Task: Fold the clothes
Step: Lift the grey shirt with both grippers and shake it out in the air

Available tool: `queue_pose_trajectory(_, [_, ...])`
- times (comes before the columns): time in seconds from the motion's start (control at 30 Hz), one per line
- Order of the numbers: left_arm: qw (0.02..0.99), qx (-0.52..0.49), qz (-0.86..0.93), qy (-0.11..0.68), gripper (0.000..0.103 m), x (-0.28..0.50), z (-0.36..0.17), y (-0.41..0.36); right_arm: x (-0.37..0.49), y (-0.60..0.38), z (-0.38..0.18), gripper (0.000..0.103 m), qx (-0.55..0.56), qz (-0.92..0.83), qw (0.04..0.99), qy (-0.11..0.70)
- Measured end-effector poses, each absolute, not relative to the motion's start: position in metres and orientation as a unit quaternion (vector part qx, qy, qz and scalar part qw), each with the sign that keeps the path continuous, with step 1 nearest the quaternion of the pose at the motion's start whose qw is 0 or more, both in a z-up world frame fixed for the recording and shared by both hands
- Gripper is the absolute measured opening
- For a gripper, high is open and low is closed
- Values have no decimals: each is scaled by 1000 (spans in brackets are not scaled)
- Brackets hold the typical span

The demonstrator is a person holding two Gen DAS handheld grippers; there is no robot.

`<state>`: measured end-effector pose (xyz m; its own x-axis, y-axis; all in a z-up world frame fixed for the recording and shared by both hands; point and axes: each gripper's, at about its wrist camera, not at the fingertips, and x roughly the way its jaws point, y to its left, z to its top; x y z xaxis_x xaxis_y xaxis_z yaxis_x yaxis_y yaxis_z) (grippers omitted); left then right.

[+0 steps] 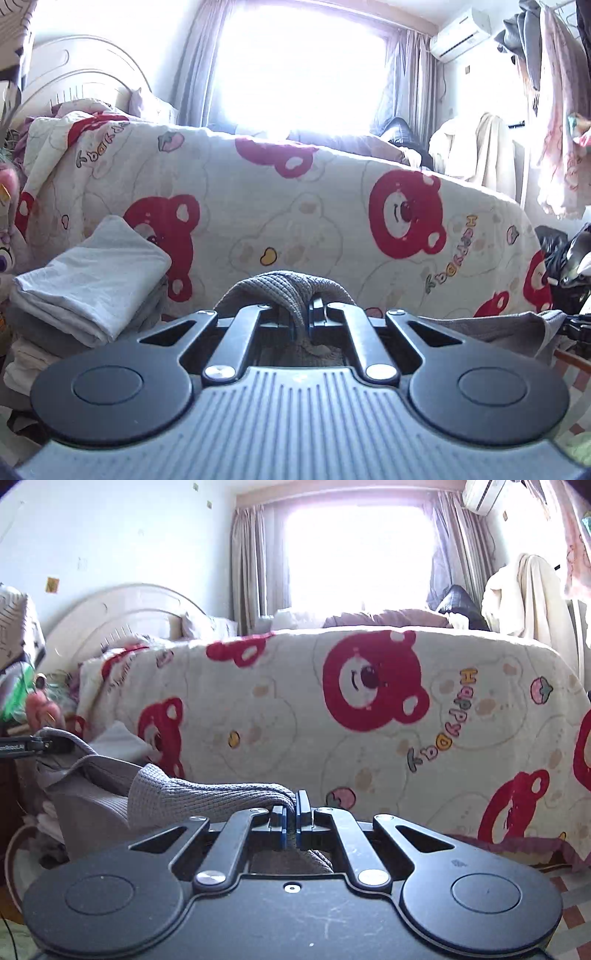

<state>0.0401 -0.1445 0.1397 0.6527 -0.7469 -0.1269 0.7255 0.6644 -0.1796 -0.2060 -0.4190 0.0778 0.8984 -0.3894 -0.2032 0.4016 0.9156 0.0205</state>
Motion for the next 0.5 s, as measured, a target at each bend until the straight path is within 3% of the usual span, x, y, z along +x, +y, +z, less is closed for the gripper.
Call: queue_pose_trajectory(0.5, [907,-70,-412,-53,5,-103,330,-101,-338,-396,230,4,-17,-144,989,-24])
